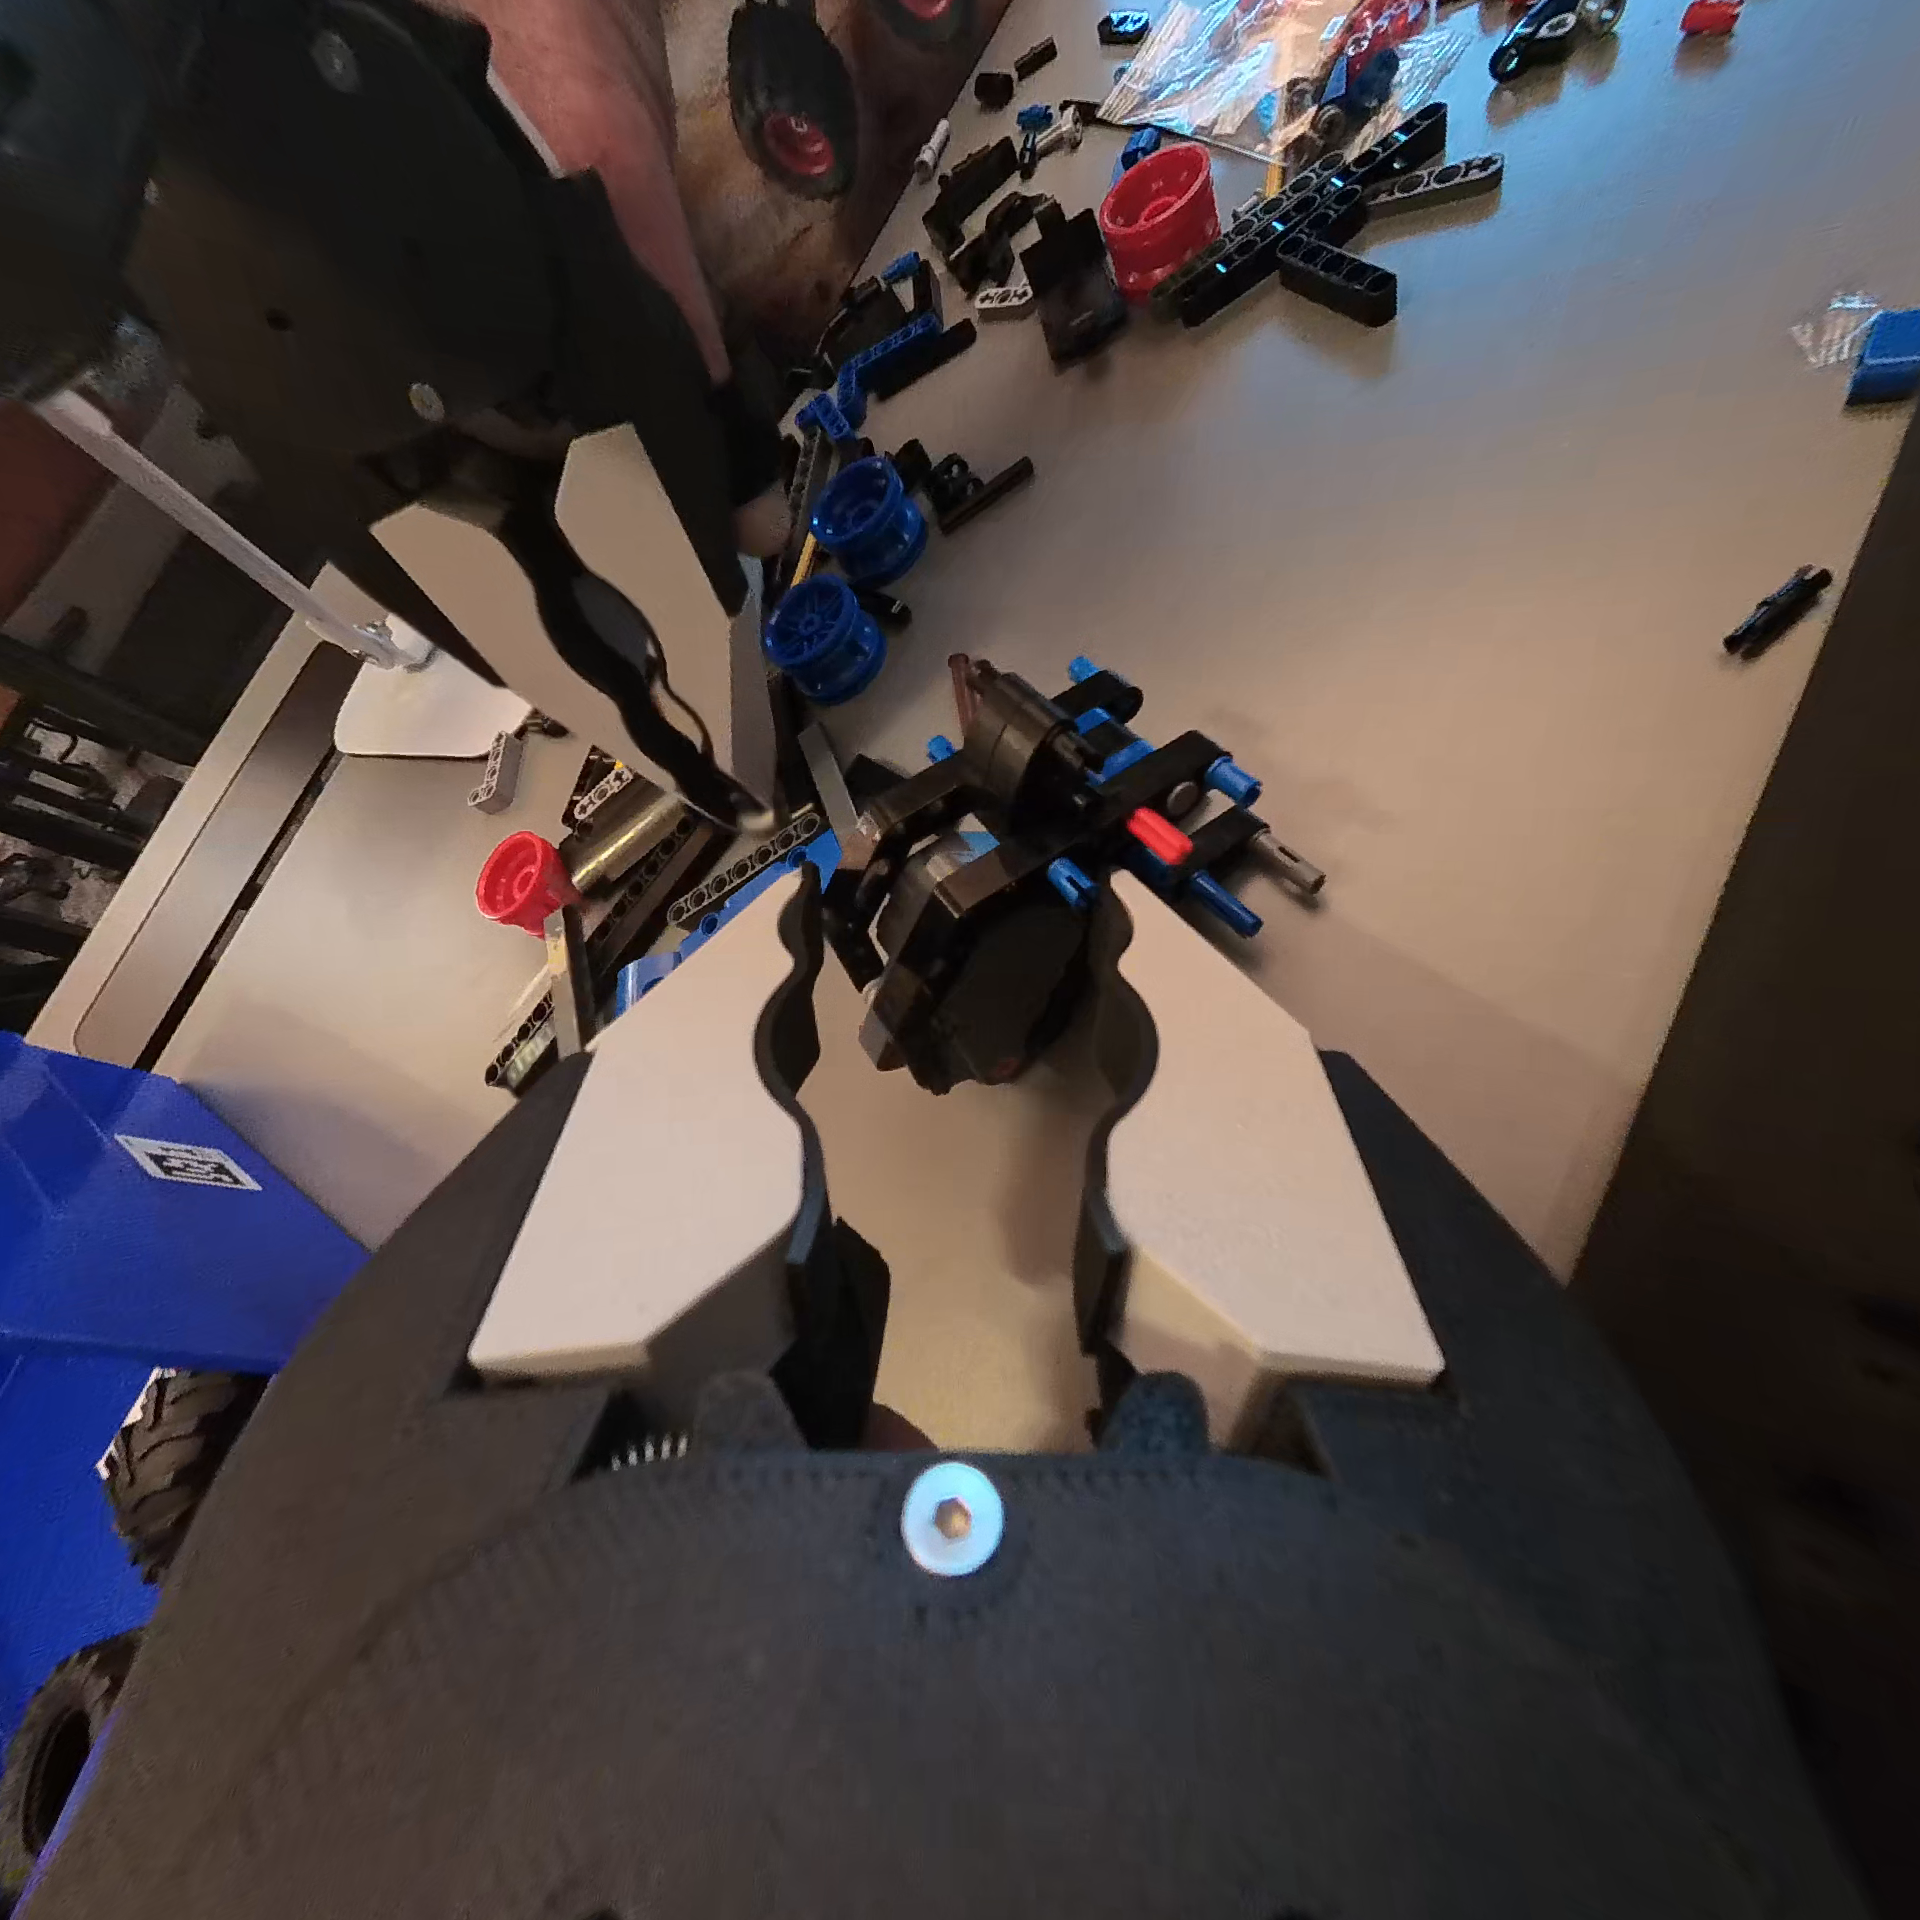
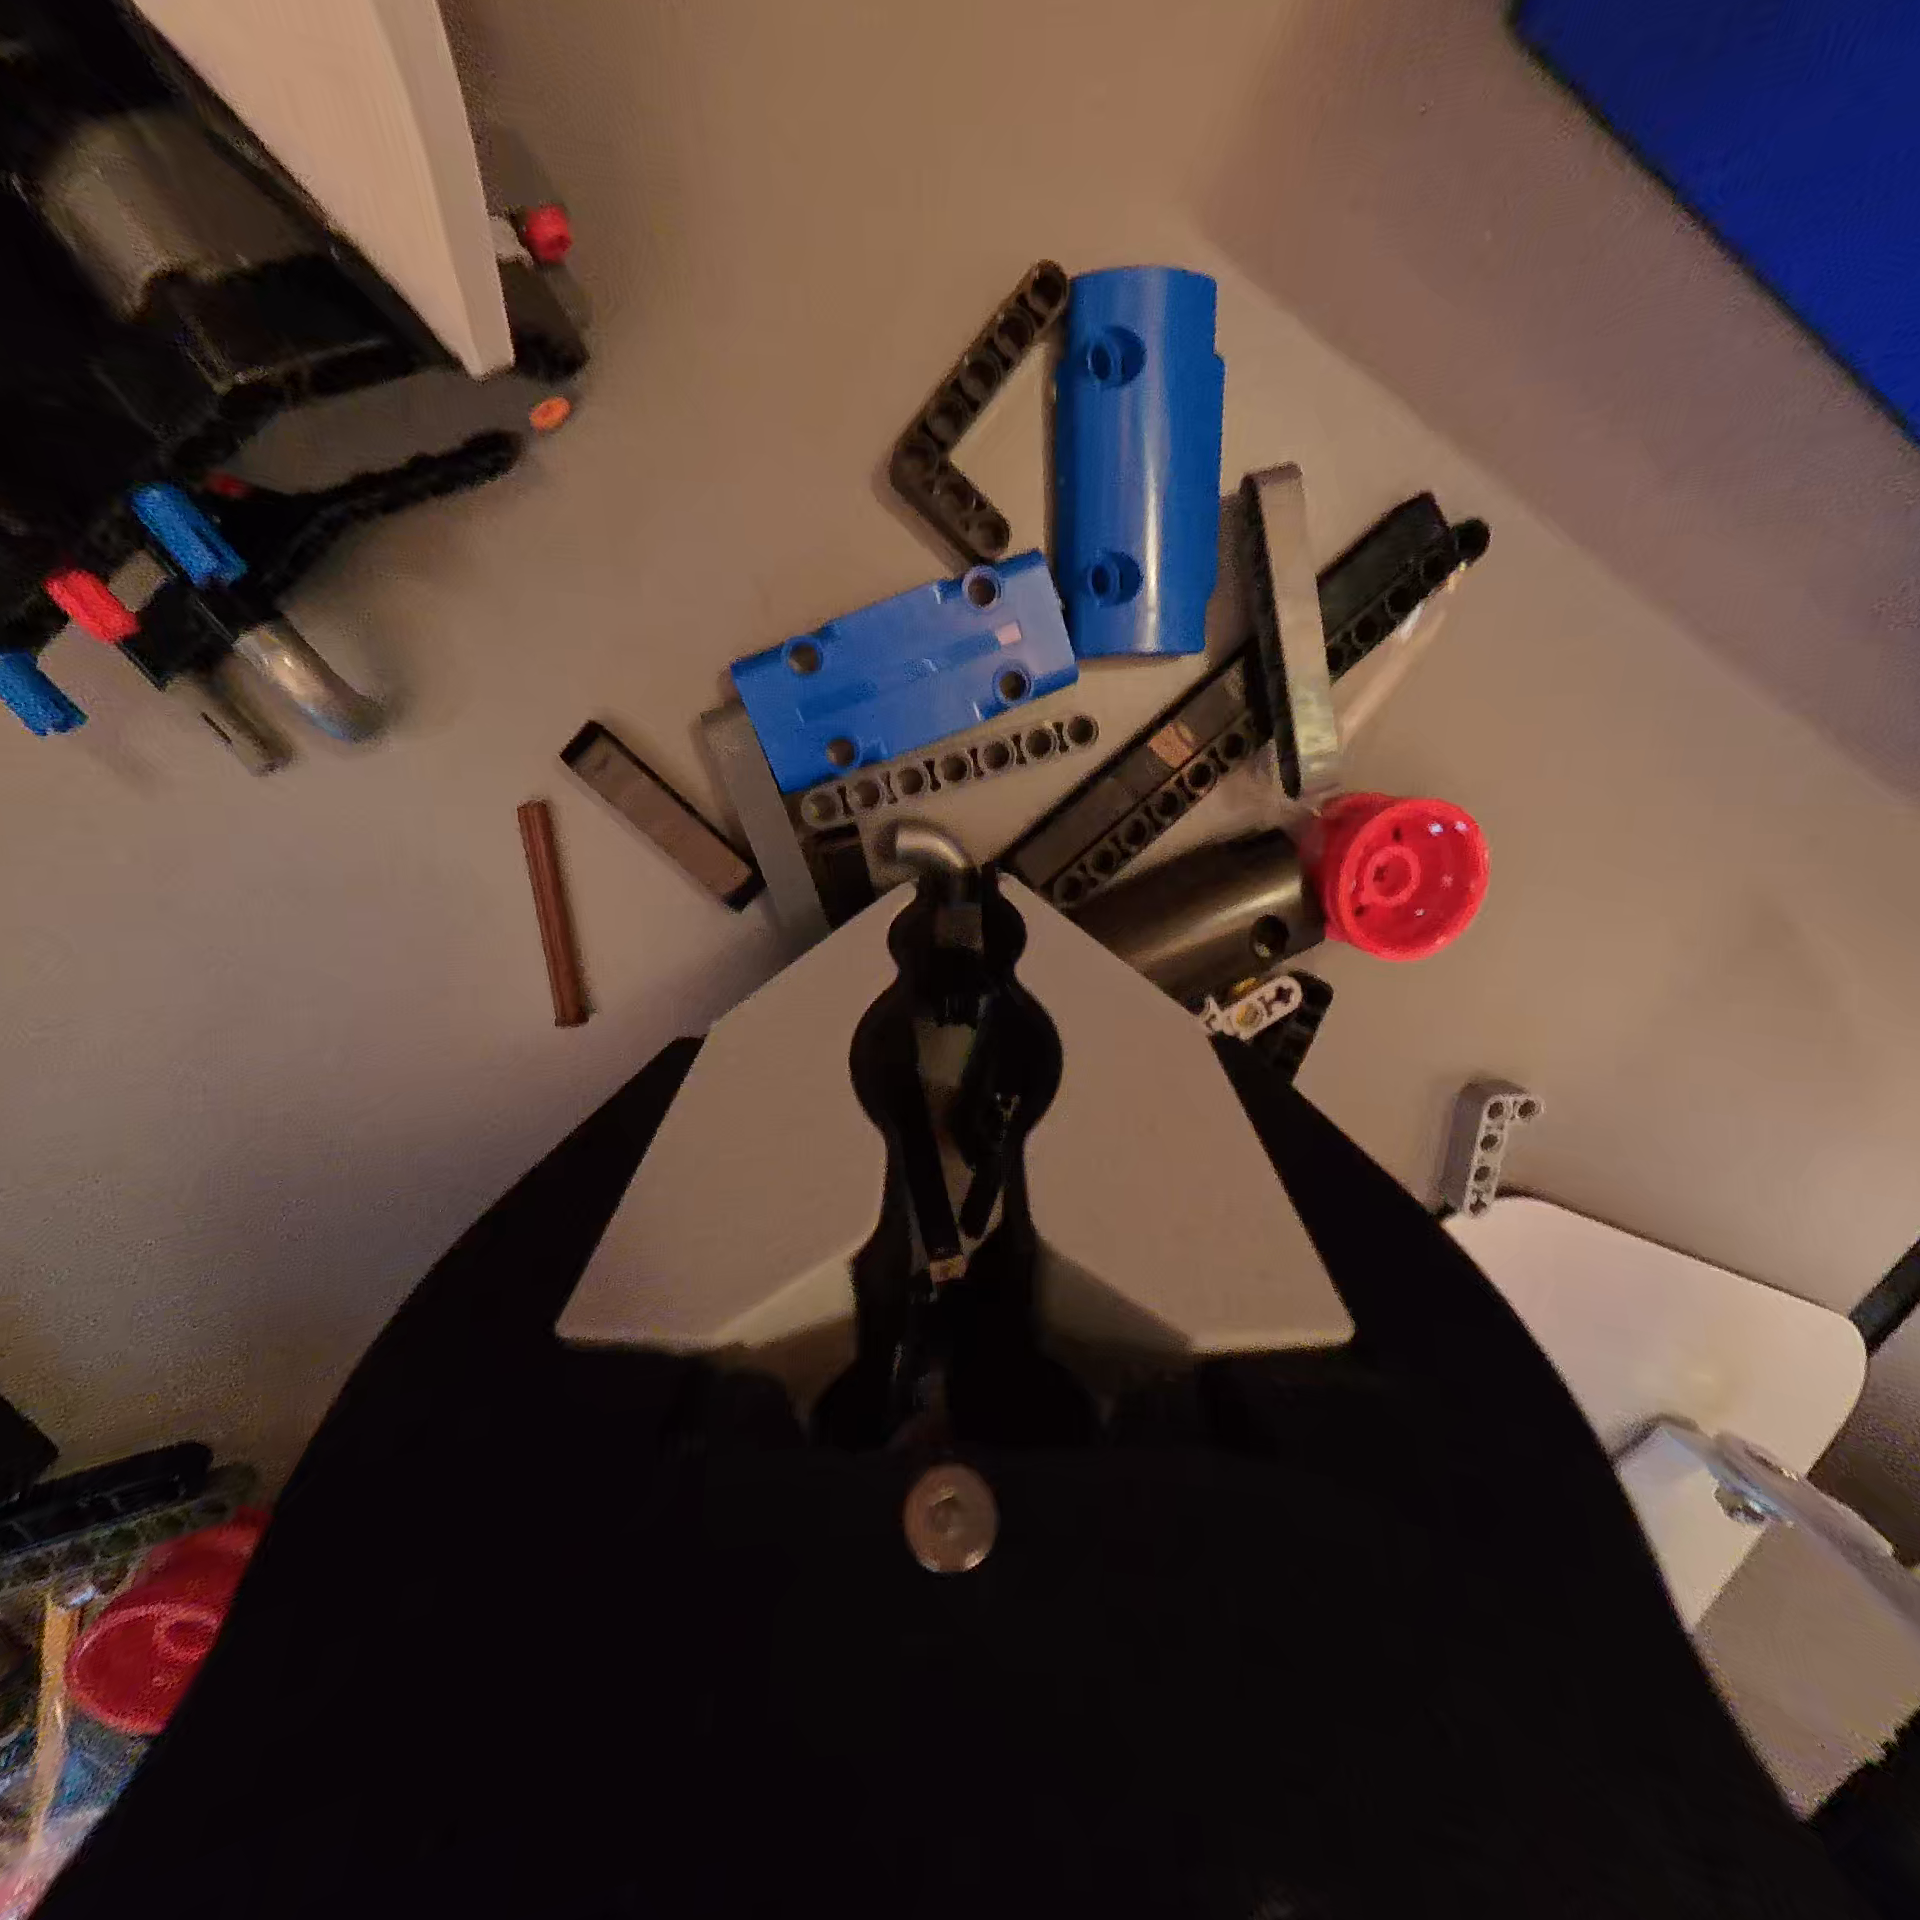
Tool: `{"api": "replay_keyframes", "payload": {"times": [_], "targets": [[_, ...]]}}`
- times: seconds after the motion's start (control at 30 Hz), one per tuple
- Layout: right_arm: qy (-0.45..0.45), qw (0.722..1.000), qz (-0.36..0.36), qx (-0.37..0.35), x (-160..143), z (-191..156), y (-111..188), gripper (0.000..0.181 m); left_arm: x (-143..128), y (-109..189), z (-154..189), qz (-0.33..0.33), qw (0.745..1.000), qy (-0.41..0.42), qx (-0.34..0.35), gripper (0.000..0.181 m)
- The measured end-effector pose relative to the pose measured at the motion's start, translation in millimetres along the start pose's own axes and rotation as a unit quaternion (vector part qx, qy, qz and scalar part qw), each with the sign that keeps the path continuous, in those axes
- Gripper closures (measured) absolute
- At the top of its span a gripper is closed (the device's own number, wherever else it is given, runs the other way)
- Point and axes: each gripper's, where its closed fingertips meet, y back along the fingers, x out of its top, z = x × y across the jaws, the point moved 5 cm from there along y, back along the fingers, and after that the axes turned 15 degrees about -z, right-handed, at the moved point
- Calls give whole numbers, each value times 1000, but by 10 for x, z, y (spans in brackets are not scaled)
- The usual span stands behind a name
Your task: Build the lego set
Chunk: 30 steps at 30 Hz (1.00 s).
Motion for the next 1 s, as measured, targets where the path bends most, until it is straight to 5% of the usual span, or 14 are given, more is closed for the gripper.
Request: {"api": "replay_keyframes", "payload": {"times": [0.3, 0.6, 0.77, 1.0], "targets": [[-30, 999, 25, 12, -10, 29, 39, 175, -10, -4, -11, -2, 1000, 3, 5, 131], [-141, 981, 96, -96, -337, -263, 748, 175, -111, 103, -157, -4, 998, 67, 1, 116], [-142, 957, 75, -240, -269, -747, 1044, 175, 250, 468, -257, 127, 981, 144, -34, 126], [-115, 906, 32, -406, 26, -1236, 1176, 175, 816, 316, -81, 200, 939, 226, -165, 138]]}}
